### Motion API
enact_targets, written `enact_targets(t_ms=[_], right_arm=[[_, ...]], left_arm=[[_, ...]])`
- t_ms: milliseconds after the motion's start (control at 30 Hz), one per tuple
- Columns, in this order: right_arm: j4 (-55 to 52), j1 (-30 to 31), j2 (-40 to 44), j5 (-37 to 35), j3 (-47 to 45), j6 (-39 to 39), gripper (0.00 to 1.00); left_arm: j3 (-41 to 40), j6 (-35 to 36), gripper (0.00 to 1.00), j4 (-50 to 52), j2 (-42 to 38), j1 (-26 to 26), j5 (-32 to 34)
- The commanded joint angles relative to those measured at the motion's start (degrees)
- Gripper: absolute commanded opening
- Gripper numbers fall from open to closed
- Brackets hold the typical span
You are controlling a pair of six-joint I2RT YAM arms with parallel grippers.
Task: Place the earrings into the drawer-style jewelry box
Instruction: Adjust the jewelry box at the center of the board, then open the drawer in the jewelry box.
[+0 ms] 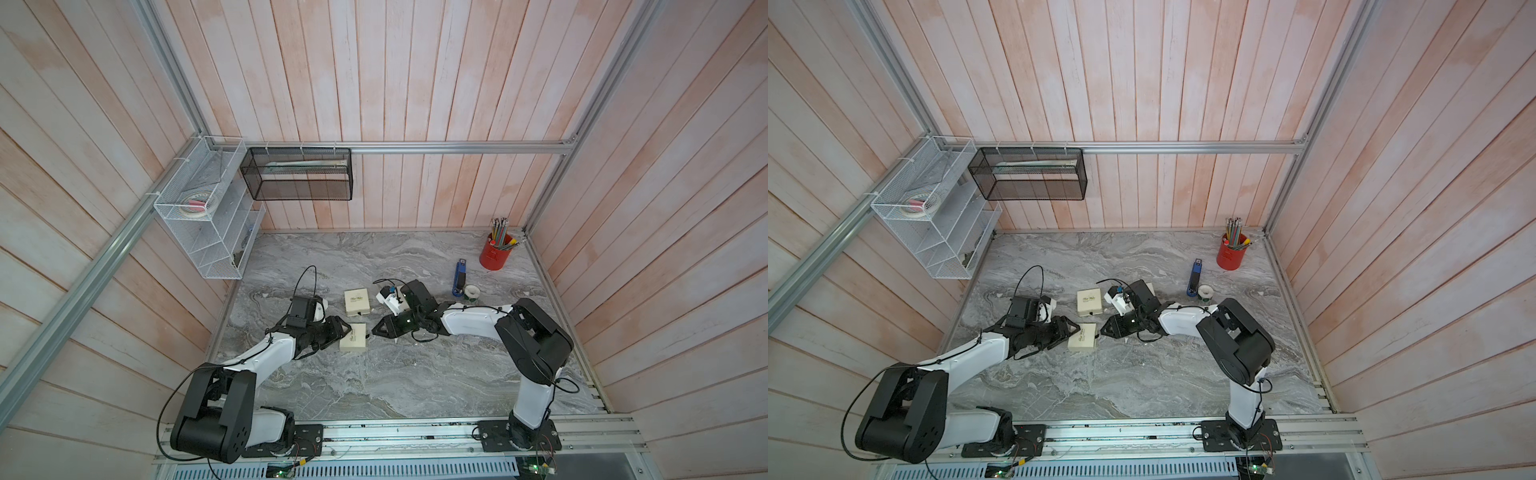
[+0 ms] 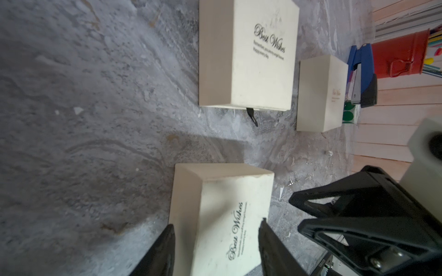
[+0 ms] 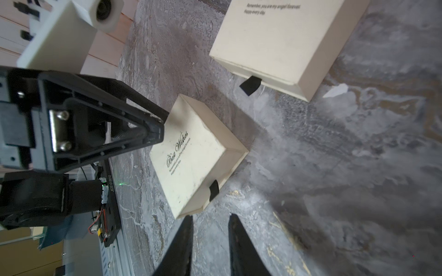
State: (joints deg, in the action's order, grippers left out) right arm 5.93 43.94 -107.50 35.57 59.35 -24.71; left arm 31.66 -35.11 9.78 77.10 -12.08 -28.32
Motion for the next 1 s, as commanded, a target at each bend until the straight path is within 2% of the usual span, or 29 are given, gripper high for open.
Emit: enact_targets(t_ms=[0, 567, 967], right_arm=[[-3.14, 0.86, -2.31, 1.72, 2.68, -1.81, 0.28], [-5.36, 1.23, -7.06, 0.11, 5.84, -2.6, 0.28], [-4.49, 1.32, -9.03, 1.49, 6.96, -3.27, 0.21]], left_arm=[[0.89, 1.14, 0.53, -0.44, 1.26, -0.62, -0.73], [-0.14, 2.06, 0.46, -1.17, 2.76, -1.01, 0.31], [0.29, 2.33, 0.42, -1.17, 3.34, -0.99, 0.59]])
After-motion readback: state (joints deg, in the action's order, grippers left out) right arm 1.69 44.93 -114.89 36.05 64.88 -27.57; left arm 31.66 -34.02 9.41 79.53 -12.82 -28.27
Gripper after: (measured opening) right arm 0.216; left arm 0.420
